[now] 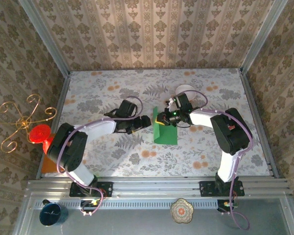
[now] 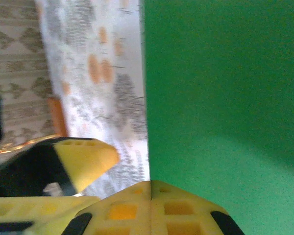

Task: Fold a paper plane with a square sheet of paper (pick it up from the middle)
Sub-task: First fold in half a square sheet of paper at the center of the table.

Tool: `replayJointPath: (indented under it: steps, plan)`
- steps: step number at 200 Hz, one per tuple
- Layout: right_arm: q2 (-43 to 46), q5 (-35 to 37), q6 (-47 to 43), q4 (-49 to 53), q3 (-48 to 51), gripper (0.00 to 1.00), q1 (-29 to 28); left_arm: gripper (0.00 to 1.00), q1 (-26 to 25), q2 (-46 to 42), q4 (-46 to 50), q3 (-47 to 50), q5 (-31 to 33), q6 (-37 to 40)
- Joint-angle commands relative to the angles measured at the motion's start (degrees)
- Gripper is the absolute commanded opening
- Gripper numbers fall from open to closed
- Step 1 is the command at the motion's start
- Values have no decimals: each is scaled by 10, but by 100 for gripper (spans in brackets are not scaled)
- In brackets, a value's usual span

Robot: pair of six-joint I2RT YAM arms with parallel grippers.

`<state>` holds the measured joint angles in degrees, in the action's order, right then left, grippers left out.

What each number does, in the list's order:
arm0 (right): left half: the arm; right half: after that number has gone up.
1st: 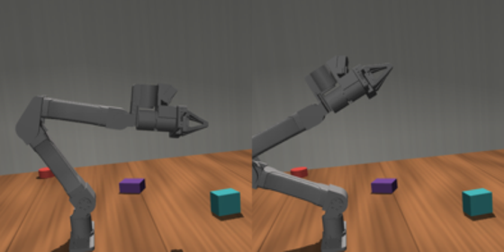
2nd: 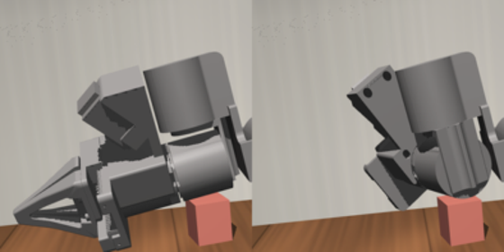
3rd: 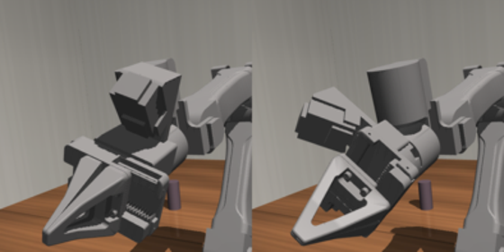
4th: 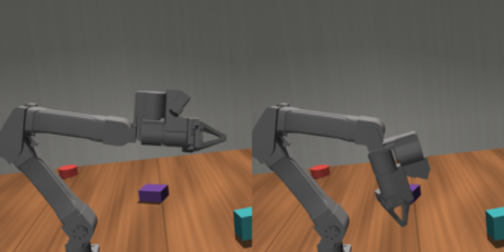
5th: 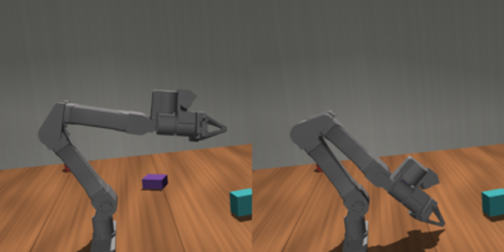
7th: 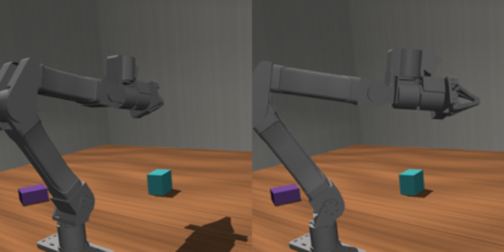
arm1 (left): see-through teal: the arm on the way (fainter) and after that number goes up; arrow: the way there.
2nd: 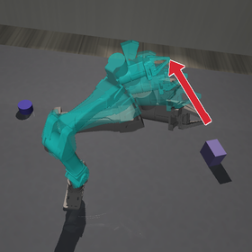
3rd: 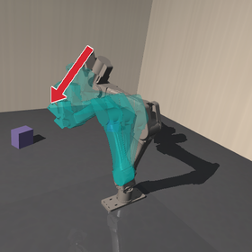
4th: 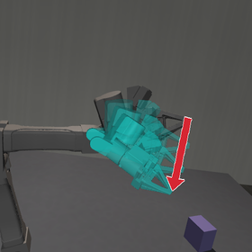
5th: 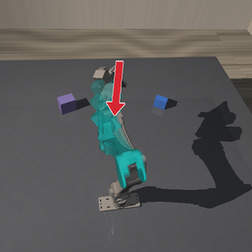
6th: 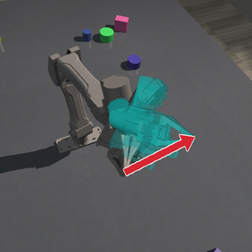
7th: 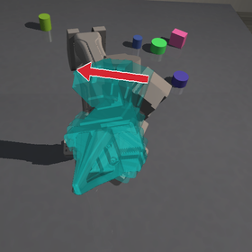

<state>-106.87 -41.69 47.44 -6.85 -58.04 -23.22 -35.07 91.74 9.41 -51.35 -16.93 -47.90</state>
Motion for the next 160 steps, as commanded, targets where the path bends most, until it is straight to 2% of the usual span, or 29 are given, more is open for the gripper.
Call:
replayJointPath:
  steps: [1, 40, 70, 160]
  plan:
    - [23, -62, 63, -104, 18, 5, -10, 83, 8, -53, -12, 27, 23, -17]
    - [7, -100, 121, -188, 20, 6, -23, 85, 30, -108, -32, 72, 22, -27]
    - [-21, -108, 156, -245, 36, 6, -15, 86, 36, -105, -36, 72, 6, -18]
    - [-83, -45, 45, -122, 30, 6, 6, 81, 28, -24, -53, 69, -26, -5]
